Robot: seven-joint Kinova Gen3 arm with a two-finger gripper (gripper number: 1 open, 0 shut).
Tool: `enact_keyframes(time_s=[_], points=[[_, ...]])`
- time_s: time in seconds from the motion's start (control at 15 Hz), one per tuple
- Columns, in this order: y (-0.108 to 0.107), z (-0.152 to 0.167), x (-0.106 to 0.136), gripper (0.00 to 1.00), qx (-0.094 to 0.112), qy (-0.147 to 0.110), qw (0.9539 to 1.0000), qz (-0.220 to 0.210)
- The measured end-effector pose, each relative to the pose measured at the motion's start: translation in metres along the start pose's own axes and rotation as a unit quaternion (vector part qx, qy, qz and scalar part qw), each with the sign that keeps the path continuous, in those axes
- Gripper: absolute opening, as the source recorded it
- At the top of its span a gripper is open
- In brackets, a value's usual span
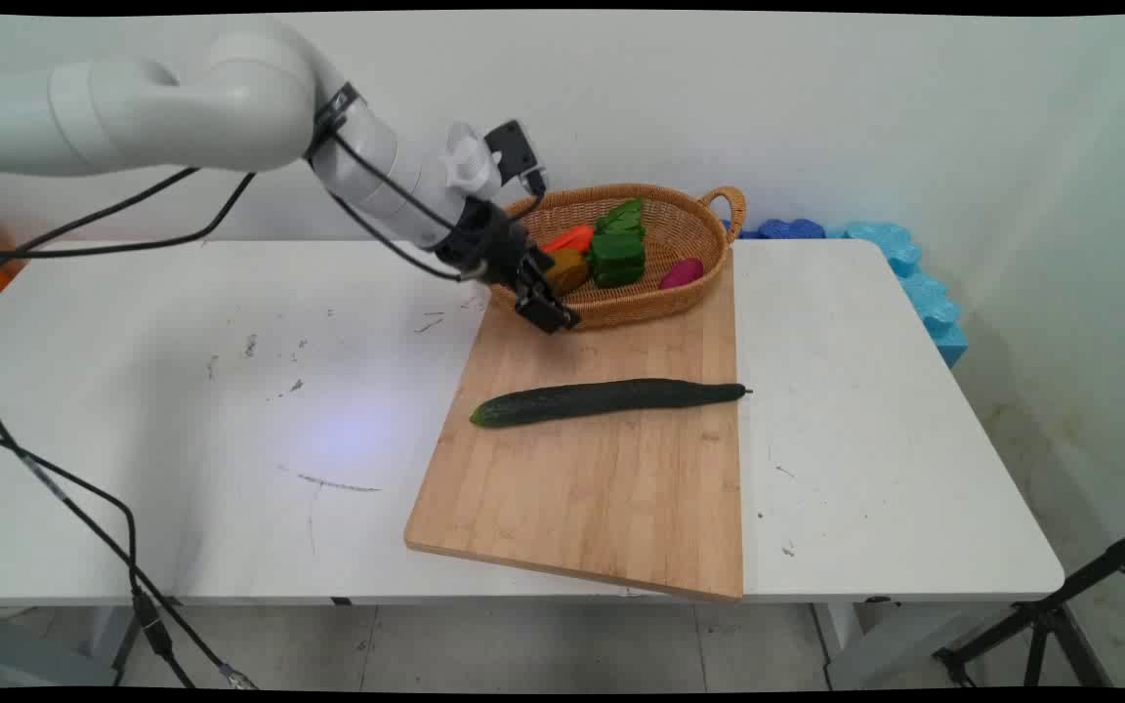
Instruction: Pick up the cucumber from the cutting board
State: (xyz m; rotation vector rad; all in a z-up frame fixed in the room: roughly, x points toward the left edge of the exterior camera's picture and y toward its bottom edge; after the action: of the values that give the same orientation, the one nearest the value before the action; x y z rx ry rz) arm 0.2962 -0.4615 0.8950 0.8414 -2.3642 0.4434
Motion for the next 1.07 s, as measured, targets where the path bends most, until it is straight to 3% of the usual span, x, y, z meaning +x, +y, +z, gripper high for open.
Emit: enact_keyframes(time_s=[0.53, 1.07], points=[[0.031, 0.007, -0.032, 1.0, -0.025, 0.001, 0.9997, -0.005], [0.047, 0.03, -0.06, 1.0, -0.027, -0.009, 0.9995, 0.017]])
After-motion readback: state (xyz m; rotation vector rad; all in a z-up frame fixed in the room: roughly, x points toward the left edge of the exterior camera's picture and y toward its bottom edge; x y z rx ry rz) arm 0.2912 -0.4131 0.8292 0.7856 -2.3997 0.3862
